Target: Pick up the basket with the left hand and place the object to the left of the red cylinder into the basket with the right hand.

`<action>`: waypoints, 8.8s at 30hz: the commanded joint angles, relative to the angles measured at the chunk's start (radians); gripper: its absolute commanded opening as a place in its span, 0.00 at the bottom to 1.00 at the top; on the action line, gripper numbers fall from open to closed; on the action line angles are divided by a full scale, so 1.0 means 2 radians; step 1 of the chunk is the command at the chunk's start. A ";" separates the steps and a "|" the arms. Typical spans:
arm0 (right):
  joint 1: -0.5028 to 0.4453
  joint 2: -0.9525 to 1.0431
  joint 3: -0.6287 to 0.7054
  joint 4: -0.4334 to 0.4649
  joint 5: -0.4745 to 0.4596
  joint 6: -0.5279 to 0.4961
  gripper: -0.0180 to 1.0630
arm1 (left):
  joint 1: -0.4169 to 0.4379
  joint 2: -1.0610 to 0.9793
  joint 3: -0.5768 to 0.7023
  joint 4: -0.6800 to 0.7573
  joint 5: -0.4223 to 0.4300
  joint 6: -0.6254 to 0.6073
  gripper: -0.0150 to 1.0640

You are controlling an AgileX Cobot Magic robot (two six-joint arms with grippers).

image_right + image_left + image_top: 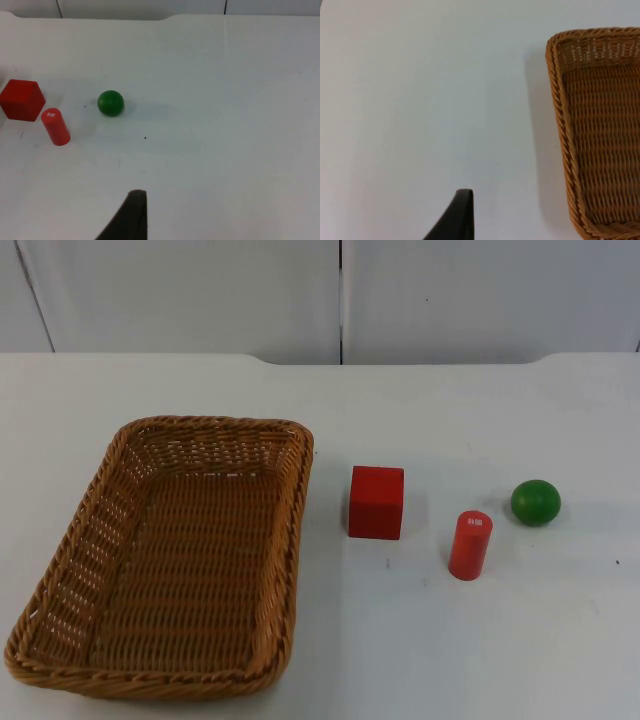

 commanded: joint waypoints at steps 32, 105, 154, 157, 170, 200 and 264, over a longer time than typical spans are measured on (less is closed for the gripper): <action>0.000 0.210 -0.103 -0.004 -0.087 -0.008 0.99 | -0.003 0.035 -0.004 -0.030 -0.014 0.000 0.99; 0.000 0.398 -0.142 -0.004 -0.138 -0.023 0.99 | 0.004 0.584 -0.175 -0.230 -0.091 0.259 0.99; 0.000 0.398 -0.139 -0.002 -0.132 -0.023 0.99 | 0.014 0.741 -0.241 -0.291 -0.102 0.319 0.81; 0.000 0.398 -0.139 -0.002 -0.132 -0.023 0.99 | 0.015 0.743 -0.241 -0.291 -0.105 0.310 0.75; 0.000 0.398 -0.139 -0.003 -0.130 -0.023 0.99 | 0.015 0.743 -0.241 -0.299 -0.103 0.306 0.06; 0.000 0.398 -0.139 -0.004 -0.128 -0.039 0.99 | 0.015 0.610 -0.227 -0.289 0.032 0.212 0.01; 0.000 0.399 -0.144 0.001 -0.177 -0.035 0.99 | 0.015 0.482 -0.155 -0.295 0.047 0.176 0.01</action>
